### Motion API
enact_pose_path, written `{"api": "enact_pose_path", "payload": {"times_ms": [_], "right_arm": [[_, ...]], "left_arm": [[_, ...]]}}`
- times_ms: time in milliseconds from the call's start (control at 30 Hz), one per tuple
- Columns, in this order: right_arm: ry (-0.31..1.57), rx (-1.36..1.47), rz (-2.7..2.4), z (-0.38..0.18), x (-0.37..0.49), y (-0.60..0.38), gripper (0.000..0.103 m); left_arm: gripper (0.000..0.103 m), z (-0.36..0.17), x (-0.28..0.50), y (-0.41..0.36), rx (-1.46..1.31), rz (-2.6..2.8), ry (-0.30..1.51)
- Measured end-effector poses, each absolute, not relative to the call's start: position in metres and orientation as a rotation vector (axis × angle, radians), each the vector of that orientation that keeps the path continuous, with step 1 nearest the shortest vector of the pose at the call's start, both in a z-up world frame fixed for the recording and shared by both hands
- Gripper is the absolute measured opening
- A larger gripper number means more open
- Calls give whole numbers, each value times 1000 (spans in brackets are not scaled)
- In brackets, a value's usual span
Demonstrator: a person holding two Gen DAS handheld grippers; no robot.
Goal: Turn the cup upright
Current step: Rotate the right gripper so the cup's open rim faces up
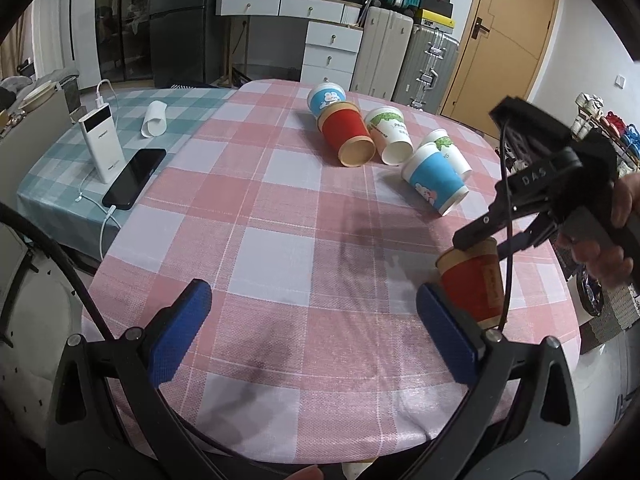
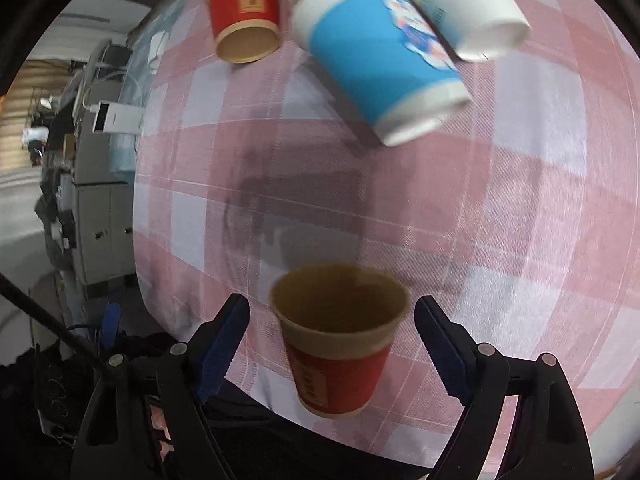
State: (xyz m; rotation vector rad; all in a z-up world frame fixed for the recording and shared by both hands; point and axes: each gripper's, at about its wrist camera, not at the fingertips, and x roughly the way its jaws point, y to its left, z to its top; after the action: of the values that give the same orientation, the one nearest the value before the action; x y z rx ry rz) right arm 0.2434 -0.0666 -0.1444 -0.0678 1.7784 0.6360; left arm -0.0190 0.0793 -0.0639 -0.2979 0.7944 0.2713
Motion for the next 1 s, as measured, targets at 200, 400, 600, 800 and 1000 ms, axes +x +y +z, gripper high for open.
{"api": "enact_pose_path", "payload": {"times_ms": [200, 400, 600, 800, 1000], "right_arm": [[1844, -224, 602, -151, 249, -52, 87], [1886, -372, 572, -157, 253, -34, 84], [1925, -432, 555, -168, 251, -27, 71], [1910, -388, 556, -171, 242, -33, 51], [1827, -344, 615, -154, 240, -45, 65]], "left_arm": [[102, -68, -17, 79, -301, 265, 805], [102, -72, -14, 82, -311, 266, 815], [102, -77, -14, 86, -322, 268, 827], [102, -80, -13, 90, -331, 271, 831], [102, -81, -12, 86, -326, 265, 833]]}}
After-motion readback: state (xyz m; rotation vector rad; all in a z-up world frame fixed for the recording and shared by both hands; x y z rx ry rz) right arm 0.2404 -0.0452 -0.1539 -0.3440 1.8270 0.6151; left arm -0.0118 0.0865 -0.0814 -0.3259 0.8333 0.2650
